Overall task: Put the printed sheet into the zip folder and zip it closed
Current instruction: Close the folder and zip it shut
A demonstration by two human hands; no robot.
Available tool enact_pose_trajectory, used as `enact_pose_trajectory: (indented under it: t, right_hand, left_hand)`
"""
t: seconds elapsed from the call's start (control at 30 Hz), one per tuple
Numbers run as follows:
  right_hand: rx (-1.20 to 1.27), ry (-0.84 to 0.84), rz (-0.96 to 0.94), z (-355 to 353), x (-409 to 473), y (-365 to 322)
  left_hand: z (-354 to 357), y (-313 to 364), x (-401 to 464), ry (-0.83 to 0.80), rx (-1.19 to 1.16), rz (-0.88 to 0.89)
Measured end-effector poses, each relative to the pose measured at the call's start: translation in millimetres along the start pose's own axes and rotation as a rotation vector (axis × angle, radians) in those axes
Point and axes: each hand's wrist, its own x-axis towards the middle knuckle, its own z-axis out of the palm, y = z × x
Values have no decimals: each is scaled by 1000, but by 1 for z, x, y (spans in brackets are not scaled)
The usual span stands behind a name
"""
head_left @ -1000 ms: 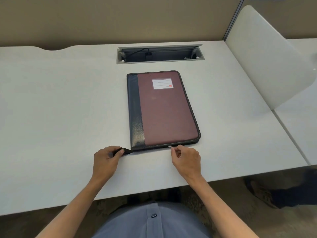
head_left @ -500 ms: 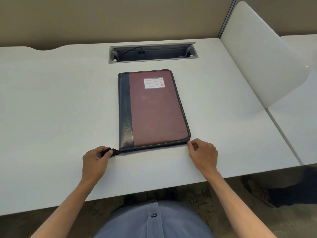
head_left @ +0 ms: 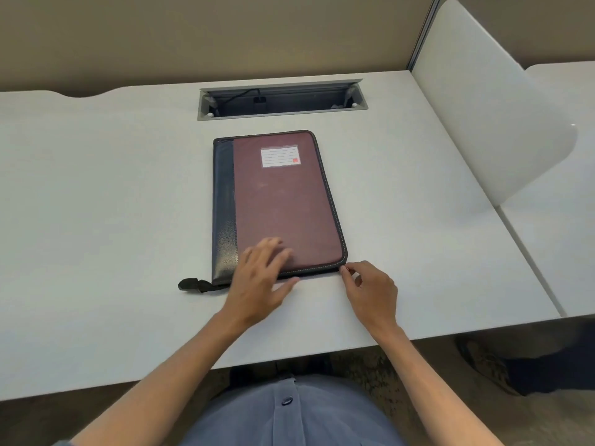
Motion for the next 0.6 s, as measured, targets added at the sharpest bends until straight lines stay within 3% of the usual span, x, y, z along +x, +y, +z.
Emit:
enact_pose_trajectory:
  t: [0.1,0.27,0.4,0.6]
  right_hand:
    - [-13,-2,-37,0,1,1]
    - [-71,27,-98,-1,3,6]
    - [-211,115,-177,-2,10,13]
    - [-311,185,-238,-3,37,20]
  left_hand:
    - [18,21,28,-157,153,158]
    - [34,29,48,-293,221,194]
    - [34,24,47,-337,222,225]
    - [29,29,44,-248,188,233]
